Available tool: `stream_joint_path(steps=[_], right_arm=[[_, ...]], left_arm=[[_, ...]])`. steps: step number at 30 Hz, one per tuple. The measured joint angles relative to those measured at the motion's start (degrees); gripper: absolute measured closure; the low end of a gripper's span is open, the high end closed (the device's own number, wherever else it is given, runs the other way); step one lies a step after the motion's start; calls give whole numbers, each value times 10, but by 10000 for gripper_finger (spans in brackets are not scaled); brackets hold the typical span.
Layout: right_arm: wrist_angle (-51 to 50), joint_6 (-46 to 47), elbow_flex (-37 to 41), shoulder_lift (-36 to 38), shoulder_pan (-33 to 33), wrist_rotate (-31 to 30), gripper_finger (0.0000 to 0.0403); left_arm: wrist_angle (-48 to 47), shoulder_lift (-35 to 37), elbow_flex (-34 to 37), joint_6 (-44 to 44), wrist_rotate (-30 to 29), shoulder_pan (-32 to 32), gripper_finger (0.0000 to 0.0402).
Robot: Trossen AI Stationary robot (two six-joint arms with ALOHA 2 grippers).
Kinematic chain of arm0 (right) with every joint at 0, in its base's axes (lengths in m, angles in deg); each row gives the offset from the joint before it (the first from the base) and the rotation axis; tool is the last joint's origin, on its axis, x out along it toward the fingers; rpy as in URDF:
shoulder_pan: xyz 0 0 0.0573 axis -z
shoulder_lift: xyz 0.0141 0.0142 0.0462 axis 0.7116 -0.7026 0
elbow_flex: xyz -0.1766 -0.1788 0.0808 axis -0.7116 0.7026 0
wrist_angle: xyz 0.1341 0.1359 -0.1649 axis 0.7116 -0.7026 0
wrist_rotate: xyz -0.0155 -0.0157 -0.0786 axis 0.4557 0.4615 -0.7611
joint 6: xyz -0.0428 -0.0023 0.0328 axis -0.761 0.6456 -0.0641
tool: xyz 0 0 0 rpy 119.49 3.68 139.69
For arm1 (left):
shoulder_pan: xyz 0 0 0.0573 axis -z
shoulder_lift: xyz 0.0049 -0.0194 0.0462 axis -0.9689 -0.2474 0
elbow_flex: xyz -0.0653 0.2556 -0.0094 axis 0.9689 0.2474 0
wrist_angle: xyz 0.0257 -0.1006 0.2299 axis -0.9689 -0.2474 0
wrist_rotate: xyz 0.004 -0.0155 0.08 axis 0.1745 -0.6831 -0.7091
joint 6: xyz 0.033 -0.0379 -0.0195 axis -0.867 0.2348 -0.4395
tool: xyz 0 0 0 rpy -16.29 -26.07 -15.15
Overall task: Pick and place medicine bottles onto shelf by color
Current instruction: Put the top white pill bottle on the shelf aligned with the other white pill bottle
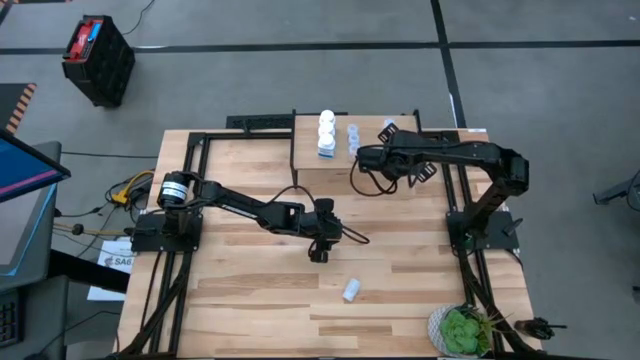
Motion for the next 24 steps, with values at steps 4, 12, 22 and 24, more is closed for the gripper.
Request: stream_joint_path(steps=[4, 12, 22, 24], right_arm=[[0, 0, 0, 0, 5, 0, 182], [1, 2, 0, 0, 3, -5, 157], [0, 89, 0, 7, -22, -89, 158], [0, 93, 0, 15, -31, -90, 158]], left_arm=[[0, 0, 0, 0, 0, 0, 207], [0, 0, 0, 0, 0, 0, 207], [0, 0, 0, 0, 0, 0, 207], [0, 0, 0, 0, 0, 0, 207]])
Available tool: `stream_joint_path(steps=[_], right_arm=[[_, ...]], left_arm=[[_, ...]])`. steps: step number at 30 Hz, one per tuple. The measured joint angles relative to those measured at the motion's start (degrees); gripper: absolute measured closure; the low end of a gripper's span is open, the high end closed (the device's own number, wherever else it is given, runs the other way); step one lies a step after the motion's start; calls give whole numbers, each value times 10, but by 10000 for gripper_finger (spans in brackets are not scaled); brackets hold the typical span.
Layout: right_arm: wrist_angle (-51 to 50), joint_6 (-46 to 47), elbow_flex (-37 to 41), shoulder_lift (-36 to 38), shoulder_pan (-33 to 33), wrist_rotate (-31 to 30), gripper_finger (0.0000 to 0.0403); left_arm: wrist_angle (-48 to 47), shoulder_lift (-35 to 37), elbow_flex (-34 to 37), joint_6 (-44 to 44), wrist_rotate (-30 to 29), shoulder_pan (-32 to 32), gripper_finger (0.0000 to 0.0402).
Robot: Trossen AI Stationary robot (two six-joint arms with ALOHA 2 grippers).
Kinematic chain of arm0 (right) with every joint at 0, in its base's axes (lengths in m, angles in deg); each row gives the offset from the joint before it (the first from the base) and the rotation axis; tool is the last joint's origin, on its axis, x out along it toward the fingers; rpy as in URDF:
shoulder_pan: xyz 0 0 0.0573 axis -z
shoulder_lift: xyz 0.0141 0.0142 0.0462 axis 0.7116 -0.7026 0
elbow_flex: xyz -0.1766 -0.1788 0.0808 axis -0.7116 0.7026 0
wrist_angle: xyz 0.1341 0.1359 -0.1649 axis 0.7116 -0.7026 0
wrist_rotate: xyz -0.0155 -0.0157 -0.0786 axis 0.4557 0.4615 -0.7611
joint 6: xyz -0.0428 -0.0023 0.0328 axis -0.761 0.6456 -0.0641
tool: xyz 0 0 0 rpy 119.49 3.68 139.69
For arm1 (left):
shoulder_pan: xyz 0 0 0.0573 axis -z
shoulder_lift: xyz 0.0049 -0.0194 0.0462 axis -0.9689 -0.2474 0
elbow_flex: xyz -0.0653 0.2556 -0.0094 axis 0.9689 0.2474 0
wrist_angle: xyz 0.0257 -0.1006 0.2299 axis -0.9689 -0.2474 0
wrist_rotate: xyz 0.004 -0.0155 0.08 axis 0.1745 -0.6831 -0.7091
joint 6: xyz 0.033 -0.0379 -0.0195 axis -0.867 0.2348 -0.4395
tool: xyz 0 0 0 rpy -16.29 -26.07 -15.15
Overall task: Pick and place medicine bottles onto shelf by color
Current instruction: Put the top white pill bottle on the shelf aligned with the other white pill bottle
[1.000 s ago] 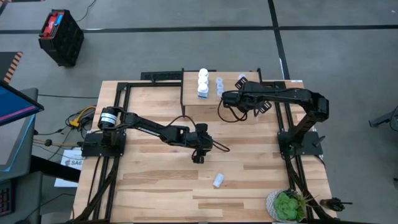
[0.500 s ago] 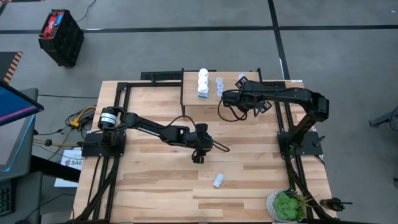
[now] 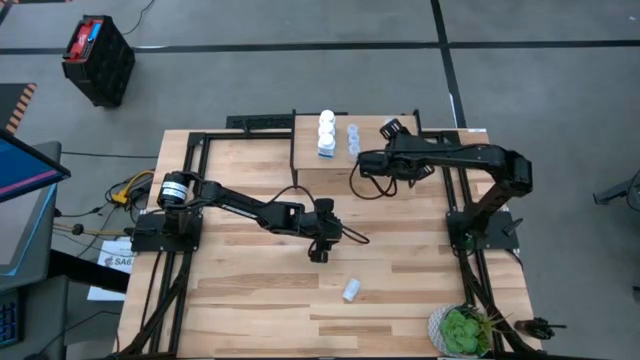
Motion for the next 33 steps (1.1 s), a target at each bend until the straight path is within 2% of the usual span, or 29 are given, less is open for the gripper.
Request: stream_joint_path(steps=[3, 6, 11, 15, 21, 25, 28, 33], right_arm=[[0, 15, 0, 17, -16, 0, 158], [0, 75, 0, 37, -30, 0, 158], [0, 292, 0, 89, -50, 5, 158], [-1, 462, 0, 137, -58, 69, 159], [0, 660, 0, 197, -44, 165, 159], [2, 699, 2, 219, -24, 238, 159], [0, 718, 22, 235, -17, 240, 159], [0, 733, 65, 256, -10, 240, 159]], left_arm=[[0, 0, 0, 0, 0, 0, 207], [0, 0, 0, 0, 0, 0, 207], [0, 0, 0, 0, 0, 0, 207], [0, 0, 0, 0, 0, 0, 207], [0, 0, 0, 0, 2, 0, 207], [-4, 0, 0, 0, 6, 2, 207], [-48, 18, 1, -1, -8, 7, 207], [-117, 80, 0, 9, -78, 16, 207]])
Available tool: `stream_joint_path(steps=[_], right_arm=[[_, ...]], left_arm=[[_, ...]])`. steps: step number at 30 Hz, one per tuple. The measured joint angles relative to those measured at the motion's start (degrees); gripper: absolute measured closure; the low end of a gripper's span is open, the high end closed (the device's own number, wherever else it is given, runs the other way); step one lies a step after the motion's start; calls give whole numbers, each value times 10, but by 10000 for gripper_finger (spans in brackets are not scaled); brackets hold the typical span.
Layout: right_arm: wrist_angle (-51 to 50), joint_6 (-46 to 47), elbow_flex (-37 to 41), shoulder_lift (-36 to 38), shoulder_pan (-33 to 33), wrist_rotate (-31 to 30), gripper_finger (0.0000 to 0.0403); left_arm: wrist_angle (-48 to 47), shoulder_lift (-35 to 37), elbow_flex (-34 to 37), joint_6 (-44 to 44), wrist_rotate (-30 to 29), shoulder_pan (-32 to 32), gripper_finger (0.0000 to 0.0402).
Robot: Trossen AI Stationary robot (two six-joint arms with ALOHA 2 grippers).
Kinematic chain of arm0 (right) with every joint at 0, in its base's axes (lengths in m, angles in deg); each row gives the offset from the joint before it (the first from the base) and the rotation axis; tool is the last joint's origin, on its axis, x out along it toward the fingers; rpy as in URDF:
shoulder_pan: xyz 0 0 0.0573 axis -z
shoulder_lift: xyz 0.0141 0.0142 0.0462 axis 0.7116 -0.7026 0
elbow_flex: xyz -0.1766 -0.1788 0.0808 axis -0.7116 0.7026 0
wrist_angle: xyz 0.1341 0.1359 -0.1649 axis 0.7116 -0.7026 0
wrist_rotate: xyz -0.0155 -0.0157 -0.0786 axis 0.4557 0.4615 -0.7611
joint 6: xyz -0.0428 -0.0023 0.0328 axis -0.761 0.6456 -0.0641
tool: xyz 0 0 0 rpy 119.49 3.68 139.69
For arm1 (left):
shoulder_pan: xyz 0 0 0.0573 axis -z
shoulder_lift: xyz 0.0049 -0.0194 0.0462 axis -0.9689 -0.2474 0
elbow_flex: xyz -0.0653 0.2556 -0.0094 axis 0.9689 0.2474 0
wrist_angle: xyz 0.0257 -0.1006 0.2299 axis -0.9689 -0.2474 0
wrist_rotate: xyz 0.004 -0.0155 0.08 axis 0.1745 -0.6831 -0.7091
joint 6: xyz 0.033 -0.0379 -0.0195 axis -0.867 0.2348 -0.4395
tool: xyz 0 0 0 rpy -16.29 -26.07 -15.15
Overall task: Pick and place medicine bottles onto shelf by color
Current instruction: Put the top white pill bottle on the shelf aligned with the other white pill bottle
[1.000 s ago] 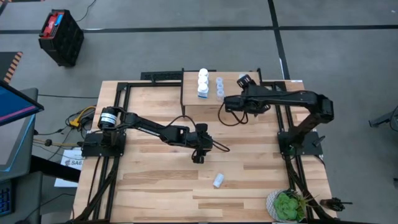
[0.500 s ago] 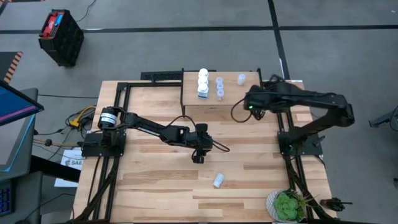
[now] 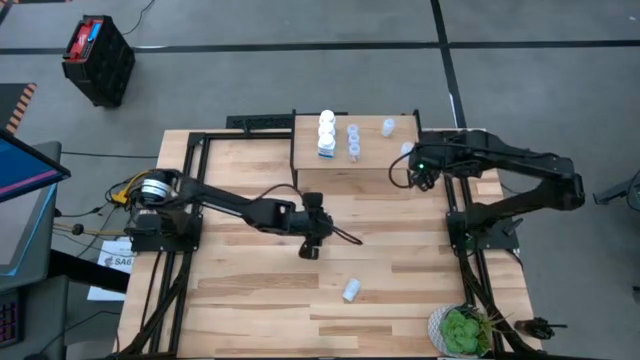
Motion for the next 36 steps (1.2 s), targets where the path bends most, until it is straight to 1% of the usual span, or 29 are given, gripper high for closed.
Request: stream_joint_path(steps=[4, 7, 10, 14, 17, 19, 25, 29, 32, 36], right_arm=[[4, 2, 10, 2, 0, 0, 159], [11, 0, 10, 0, -2, -1, 159], [9, -5, 10, -1, -2, -1, 159], [7, -4, 10, -2, -1, -1, 159], [7, -4, 10, -2, -1, -1, 159], [7, -4, 10, -2, -1, -1, 159], [7, -4, 10, -1, -1, -1, 159], [7, -4, 10, -1, -1, -1, 159], [6, -5, 10, -1, -1, -1, 159], [6, -4, 10, -1, -1, -1, 159]], left_arm=[[-54, 51, -1, -6, 15, 0, 207], [-134, 88, 10, 5, 16, 1, 207], [-217, 131, 32, 23, 13, 1, 207], [-261, 200, 96, 31, 34, 0, 207], [-252, 269, 166, 33, 70, 1, 207], [-225, 317, 217, 50, 88, 1, 207], [-62, 486, 385, 120, 95, 4, 207], [19, 599, 480, 163, 91, 11, 207], [59, 677, 524, 174, 79, 16, 207], [71, 761, 549, 143, 53, 20, 207]])
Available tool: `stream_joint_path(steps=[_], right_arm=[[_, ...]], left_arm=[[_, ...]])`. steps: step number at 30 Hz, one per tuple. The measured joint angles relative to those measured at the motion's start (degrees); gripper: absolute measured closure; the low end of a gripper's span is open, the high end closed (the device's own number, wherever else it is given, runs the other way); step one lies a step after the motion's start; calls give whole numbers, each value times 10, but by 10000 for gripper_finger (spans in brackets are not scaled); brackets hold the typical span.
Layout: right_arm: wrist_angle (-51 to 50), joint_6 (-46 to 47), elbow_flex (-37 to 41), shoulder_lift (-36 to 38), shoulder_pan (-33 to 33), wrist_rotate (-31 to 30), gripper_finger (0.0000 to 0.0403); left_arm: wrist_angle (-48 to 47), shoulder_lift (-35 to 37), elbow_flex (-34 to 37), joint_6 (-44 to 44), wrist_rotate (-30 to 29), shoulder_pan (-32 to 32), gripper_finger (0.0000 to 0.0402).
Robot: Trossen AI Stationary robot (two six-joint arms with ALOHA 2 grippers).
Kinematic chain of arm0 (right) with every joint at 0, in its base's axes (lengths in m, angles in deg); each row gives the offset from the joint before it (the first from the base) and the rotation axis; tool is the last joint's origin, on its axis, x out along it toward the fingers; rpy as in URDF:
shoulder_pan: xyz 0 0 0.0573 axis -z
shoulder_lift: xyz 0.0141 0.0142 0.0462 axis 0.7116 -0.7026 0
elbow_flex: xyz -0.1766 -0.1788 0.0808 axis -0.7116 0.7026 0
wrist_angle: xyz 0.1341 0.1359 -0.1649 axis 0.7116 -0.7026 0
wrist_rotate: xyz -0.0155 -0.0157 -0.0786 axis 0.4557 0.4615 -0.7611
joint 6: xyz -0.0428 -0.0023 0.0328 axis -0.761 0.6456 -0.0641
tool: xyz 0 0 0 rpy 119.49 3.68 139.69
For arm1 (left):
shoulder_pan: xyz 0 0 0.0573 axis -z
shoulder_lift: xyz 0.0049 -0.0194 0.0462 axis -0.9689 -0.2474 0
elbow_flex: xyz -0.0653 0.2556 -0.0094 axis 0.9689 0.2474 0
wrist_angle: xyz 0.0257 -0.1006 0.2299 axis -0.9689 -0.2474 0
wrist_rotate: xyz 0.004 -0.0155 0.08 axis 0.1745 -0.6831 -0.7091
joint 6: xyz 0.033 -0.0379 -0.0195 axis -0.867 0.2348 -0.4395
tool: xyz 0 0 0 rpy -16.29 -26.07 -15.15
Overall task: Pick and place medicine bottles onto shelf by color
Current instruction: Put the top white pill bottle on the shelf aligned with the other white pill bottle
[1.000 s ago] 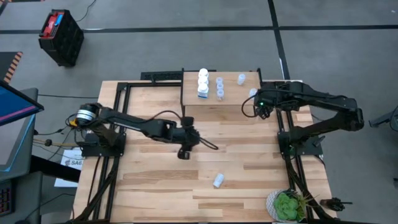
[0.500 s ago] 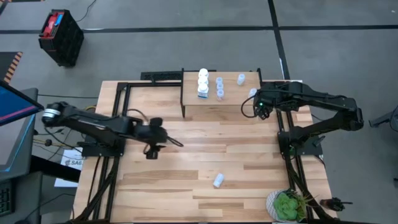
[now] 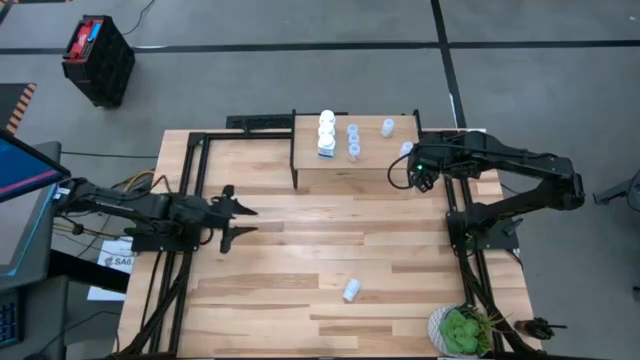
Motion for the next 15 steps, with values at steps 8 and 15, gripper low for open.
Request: stream_joint_path(steps=[8, 15], right_arm=[[0, 0, 0, 0, 0, 0, 159], [0, 0, 0, 0, 0, 0, 159]], left_arm=[[-25, 131, 12, -62, -12, 0, 207], [-52, 209, 33, -66, -11, 0, 207]])
